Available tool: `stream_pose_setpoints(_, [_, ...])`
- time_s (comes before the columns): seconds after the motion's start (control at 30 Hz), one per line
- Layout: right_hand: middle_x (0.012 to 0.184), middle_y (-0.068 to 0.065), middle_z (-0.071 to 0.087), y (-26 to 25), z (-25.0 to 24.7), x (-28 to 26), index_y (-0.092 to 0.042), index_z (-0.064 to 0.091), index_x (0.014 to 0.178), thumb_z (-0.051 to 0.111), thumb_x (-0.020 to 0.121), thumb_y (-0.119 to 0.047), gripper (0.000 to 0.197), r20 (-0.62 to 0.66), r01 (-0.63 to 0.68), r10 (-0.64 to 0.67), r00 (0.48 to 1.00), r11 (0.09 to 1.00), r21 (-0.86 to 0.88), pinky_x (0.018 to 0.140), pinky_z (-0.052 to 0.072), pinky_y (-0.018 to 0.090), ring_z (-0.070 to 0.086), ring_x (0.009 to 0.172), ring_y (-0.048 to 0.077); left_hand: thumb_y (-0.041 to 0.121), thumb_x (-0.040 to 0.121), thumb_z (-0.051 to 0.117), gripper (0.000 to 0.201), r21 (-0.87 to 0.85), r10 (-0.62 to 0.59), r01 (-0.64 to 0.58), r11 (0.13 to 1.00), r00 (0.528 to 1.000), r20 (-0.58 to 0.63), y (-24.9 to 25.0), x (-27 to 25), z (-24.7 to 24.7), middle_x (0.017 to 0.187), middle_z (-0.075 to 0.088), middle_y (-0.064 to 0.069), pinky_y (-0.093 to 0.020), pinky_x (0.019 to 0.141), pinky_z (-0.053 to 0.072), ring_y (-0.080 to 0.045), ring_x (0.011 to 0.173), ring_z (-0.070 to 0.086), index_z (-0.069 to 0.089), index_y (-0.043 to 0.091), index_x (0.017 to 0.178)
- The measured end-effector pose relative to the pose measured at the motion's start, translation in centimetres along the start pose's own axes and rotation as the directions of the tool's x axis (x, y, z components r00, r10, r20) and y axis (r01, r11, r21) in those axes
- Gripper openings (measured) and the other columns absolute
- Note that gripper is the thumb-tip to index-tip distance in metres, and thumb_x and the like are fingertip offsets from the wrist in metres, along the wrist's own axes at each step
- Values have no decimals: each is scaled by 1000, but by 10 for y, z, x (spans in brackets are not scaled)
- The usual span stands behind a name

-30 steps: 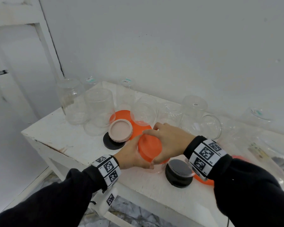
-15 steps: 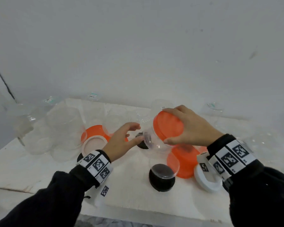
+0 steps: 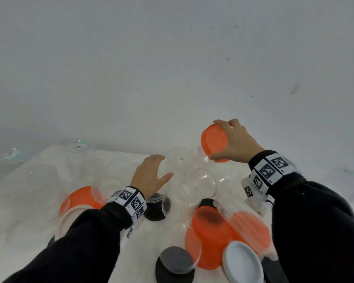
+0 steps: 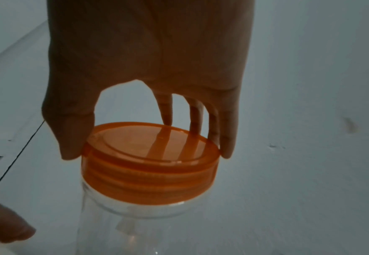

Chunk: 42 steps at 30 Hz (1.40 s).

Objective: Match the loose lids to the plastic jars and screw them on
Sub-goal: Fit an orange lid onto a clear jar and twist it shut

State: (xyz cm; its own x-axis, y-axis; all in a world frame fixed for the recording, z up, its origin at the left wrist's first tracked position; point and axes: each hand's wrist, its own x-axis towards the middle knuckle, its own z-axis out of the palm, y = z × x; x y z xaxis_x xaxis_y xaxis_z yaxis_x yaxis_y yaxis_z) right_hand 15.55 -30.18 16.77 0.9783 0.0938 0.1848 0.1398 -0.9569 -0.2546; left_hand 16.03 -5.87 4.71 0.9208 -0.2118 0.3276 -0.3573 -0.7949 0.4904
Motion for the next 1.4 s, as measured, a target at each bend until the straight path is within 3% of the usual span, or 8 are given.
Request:
stream_pose_setpoints(0.23, [139,9,26,18,2,73,-29,20,145,81,64,-43,103,115,14,0,993,993,-116,92,43,46,35,124,33,61,89,40,67,209,-96,78,975,993,75,-12,25,20,147,35,1,-32,111,23,-15,136,29,37,16,139])
stream_pose_setpoints(0.3, [140,8,25,22,7,90,-30,18,146,82,64,-38,104,171,31,-4,985,987,-156,90,44,46,32,126,33,76,75,17,89,284,-117,77,956,985,126,-16,27,25,148,33,3,-34,113,21,-13,137,27,36,18,140])
stream_pose_setpoints(0.37, [140,7,23,26,14,106,-31,17,145,82,63,-33,105,234,51,-1,972,977,-209,89,45,46,29,128,32,75,61,2,102,317,-122,75,945,984,130,-18,28,30,149,32,5,-35,114,19,-12,138,26,36,21,140])
stream_pose_setpoints(0.57, [140,6,24,26,33,146,-31,20,143,83,64,-30,101,416,118,33,909,936,-331,90,45,48,33,127,35,74,60,9,97,248,-154,130,960,985,82,-19,29,32,146,36,9,-33,114,17,-11,136,27,42,24,136])
stream_pose_setpoints(0.77, [132,1,34,23,50,163,-33,29,136,80,57,-39,93,474,173,52,879,892,-417,73,43,42,51,113,36,73,62,13,93,236,-167,143,961,983,81,-20,29,32,145,37,9,-33,114,18,-10,135,29,44,26,135])
stream_pose_setpoints(1.4, [138,3,36,34,79,182,-36,27,139,79,60,-51,96,561,245,50,826,866,-437,90,45,48,46,121,34,70,66,16,87,234,-133,121,965,991,34,-21,27,34,142,42,8,-34,111,22,-13,133,35,49,23,132])
